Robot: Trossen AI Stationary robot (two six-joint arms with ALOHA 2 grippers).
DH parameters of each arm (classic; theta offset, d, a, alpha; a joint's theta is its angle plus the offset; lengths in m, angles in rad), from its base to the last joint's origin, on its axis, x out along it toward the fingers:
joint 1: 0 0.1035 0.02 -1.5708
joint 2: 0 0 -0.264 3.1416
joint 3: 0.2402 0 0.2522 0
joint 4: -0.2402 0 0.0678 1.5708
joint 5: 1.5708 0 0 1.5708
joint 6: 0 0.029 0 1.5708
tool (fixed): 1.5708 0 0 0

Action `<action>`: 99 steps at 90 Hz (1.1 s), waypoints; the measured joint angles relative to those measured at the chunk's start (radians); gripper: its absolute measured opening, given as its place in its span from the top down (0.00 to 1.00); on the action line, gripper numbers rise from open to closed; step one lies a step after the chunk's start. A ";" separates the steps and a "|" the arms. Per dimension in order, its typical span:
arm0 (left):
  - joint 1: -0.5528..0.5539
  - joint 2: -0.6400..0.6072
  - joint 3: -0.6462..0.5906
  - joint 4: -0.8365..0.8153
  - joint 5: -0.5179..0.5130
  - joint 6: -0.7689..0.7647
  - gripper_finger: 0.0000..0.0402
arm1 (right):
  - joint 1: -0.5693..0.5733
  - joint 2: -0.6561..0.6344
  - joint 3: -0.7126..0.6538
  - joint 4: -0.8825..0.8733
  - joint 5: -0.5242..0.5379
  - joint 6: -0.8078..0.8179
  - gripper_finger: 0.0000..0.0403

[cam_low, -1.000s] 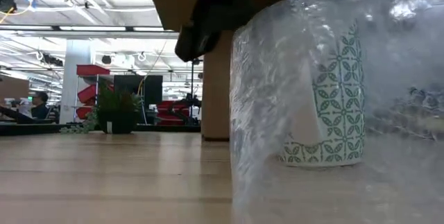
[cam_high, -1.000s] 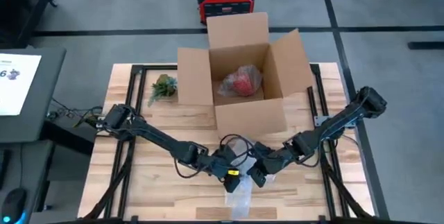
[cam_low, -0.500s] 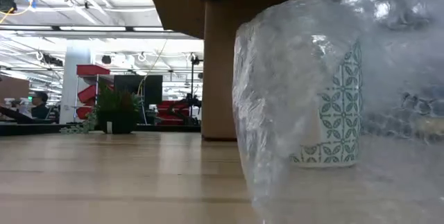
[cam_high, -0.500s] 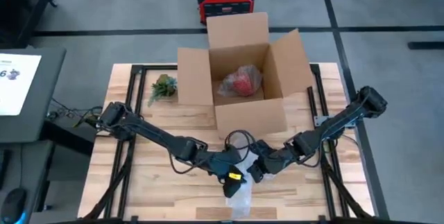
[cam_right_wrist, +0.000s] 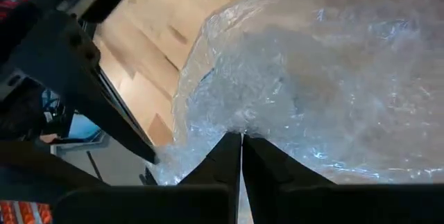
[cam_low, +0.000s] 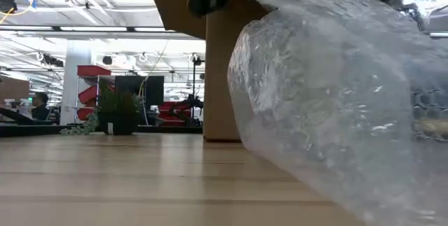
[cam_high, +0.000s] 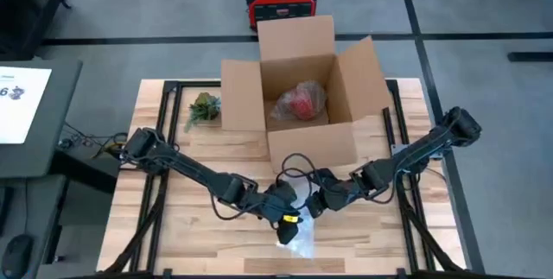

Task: Wrap mug
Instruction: Wrap the white mug with bubble wrap

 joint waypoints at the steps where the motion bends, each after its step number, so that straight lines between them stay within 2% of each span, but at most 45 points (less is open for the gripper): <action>1: 0.000 0.000 0.000 -0.001 0.000 -0.001 0.75 | 0.000 0.000 0.000 0.000 0.002 0.000 1.00; 24: 0.002 0.000 0.000 -0.062 -0.018 -0.023 0.75 | 0.001 0.000 0.000 0.003 0.021 -0.022 1.00; 56: 0.002 0.000 0.000 -0.065 -0.037 -0.061 0.75 | 0.001 0.000 0.000 0.003 0.022 -0.083 0.99; 65: 0.002 0.000 0.000 -0.065 -0.041 -0.062 0.75 | 0.001 0.000 0.000 0.003 0.022 -0.098 0.94; 86: 0.003 0.000 0.000 -0.065 -0.069 -0.062 0.75 | -0.026 -0.006 0.000 0.003 0.020 -0.174 0.75; 99: 0.005 0.000 0.000 -0.065 -0.073 -0.068 0.75 | -0.052 -0.047 0.000 0.000 0.017 -0.223 0.69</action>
